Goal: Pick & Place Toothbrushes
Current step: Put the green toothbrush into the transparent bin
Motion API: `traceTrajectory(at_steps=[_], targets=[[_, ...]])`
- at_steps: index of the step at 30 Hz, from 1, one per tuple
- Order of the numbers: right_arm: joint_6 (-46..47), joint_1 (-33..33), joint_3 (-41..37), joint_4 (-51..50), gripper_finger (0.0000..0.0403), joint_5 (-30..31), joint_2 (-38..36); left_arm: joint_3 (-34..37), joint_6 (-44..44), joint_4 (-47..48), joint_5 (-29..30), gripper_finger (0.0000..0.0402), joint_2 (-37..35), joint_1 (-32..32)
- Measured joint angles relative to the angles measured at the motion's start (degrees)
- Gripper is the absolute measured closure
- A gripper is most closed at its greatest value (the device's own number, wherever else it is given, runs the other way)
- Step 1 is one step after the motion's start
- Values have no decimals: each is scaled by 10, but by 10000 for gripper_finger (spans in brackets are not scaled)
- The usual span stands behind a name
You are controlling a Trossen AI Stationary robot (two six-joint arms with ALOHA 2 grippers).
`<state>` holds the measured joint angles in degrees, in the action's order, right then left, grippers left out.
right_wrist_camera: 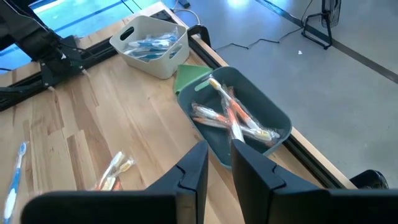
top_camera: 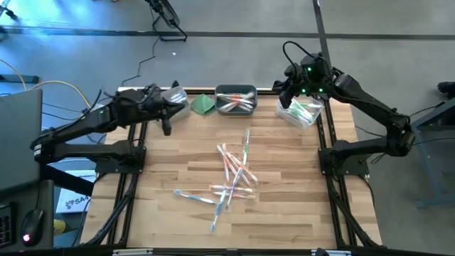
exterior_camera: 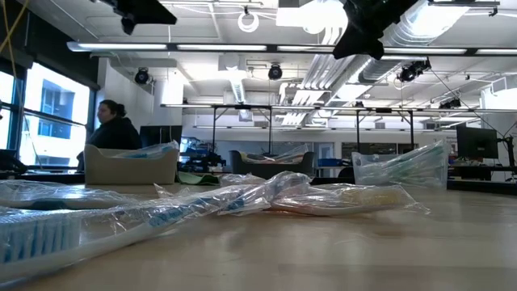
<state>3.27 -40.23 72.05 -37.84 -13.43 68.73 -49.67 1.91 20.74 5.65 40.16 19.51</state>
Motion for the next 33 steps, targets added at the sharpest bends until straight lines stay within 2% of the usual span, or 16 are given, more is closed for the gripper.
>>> traceTrajectory(at_steps=[15, 33], targets=[[2, 0, 0, 0, 341, 0, 0, 8, 14, 68, 0, 402, -139, 0], [-6, 0, 0, 0, 341, -2, 0, 8, 14, 69, -1, 402, -153, 0]])
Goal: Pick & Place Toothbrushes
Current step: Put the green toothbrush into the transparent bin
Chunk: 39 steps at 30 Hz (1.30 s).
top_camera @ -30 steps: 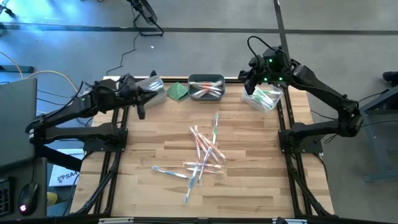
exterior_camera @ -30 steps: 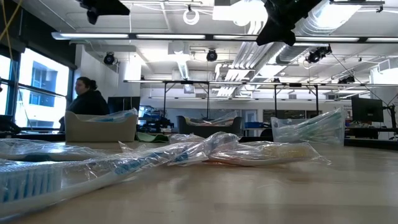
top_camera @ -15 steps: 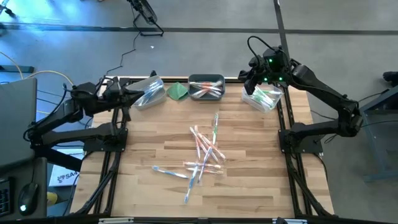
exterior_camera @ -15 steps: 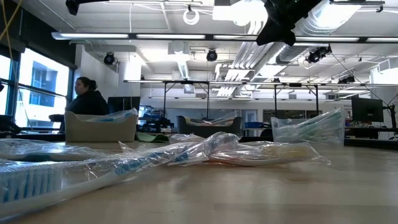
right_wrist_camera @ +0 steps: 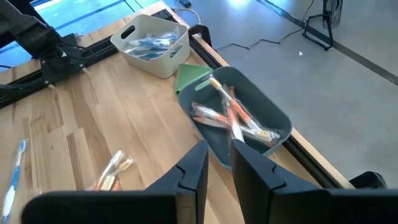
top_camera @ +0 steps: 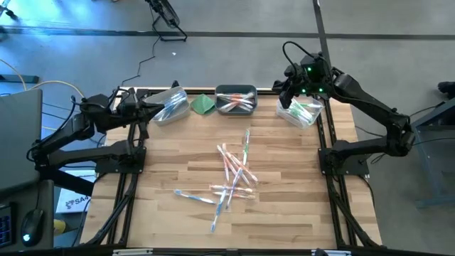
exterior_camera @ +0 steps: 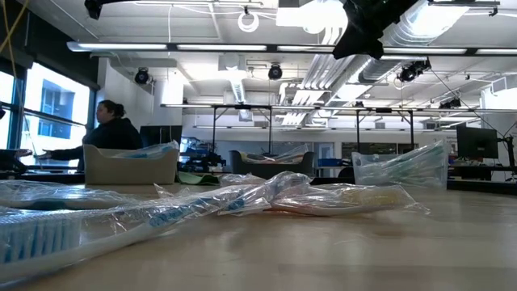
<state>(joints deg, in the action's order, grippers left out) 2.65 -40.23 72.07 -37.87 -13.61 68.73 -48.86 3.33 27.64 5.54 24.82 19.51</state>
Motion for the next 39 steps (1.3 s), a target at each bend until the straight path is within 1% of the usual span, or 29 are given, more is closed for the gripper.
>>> traceTrajectory(at_steps=[3, 5, 9, 13, 17, 23, 28, 35, 39], targets=[[-13, 0, 0, 8, 341, -3, 0, 0, 0, 2, 0, 402, 0, 0], [-4, 0, 0, 13, 341, -3, 0, -1, 0, 13, 0, 402, 0, 0], [62, 0, 0, 40, 341, -3, 0, -1, 0, 41, 0, 401, 0, 0], [131, 5, 0, 58, 341, 4, 0, -1, -1, 44, 0, 402, 0, 0], [154, 38, 0, 85, 346, 54, 0, -1, -15, 50, 1, 402, 0, 0], [155, 113, 0, 126, 391, 135, 0, -1, -30, 68, 2, 402, 0, 0], [191, 155, 0, 137, 400, 192, 1, -1, -31, 68, 2, 402, 0, 0], [260, 197, 0, 132, 400, 225, 10, -1, -45, 68, 2, 402, 0, 0], [285, 211, 0, 132, 400, 226, 22, -1, -46, 67, 2, 402, 0, 0]])
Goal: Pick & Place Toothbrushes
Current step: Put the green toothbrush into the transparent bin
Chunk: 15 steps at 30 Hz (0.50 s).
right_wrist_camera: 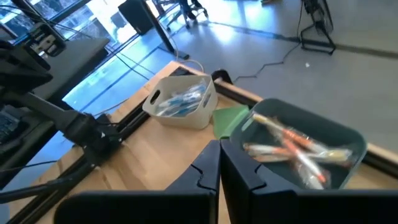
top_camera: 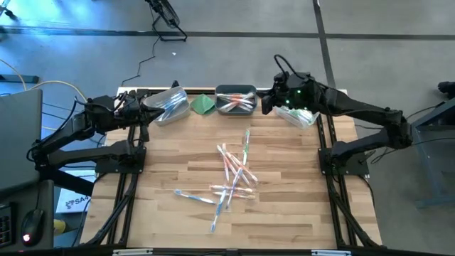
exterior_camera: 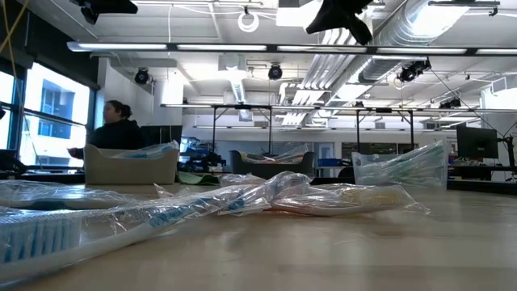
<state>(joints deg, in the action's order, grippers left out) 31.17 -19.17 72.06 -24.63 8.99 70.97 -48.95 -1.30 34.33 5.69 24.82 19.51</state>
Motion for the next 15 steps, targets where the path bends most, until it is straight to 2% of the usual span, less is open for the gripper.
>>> traceTrajectory(at_steps=[9, 15], targets=[[46, 28, 4, -9, 400, -2, 43, 0, 0, -3, 0, 402, 0, 0], [57, 47, 104, -134, 400, 20, 109, 0, 0, -3, 0, 402, 0, 0]])
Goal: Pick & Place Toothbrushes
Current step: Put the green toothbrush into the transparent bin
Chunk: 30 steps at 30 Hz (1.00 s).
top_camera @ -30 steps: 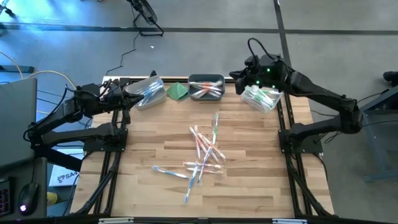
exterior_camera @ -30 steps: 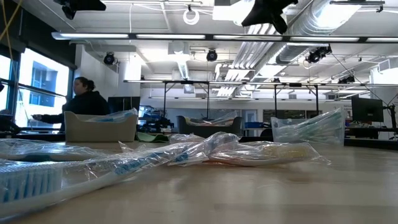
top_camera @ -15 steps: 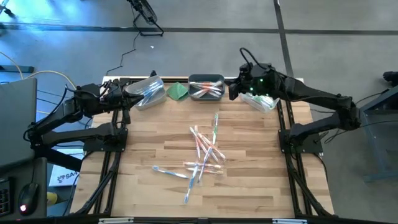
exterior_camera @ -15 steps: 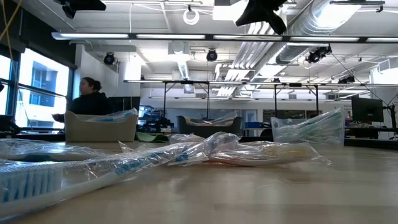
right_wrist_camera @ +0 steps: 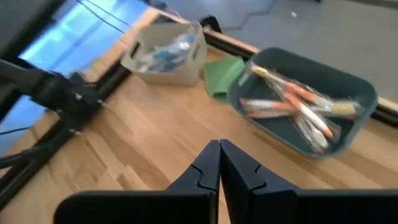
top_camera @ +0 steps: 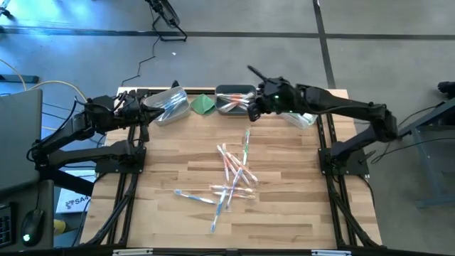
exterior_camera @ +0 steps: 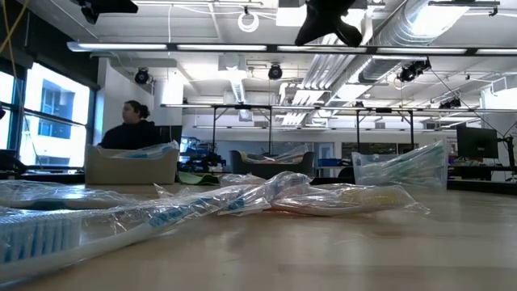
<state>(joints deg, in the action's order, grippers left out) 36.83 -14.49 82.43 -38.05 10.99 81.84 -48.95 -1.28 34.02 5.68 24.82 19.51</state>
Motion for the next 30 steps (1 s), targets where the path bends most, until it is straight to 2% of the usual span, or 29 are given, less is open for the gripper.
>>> traceTrajectory(at_steps=[4, 9, 16, 25, 30], targets=[[54, 3, 59, -90, 400, 2, 55, 0, 0, 0, 0, 402, 0, 0], [113, 3, 65, -111, 400, -45, 111, 0, 2, 9, 0, 402, 0, 0], [122, 2, 65, -118, 400, -79, 188, 0, 2, 25, 0, 402, 0, 0], [107, 1, 65, -191, 399, -80, 257, 0, 2, 35, 0, 402, 0, 0], [90, -3, 65, -189, 363, -84, 292, 0, 2, 35, 0, 402, 0, 0]])
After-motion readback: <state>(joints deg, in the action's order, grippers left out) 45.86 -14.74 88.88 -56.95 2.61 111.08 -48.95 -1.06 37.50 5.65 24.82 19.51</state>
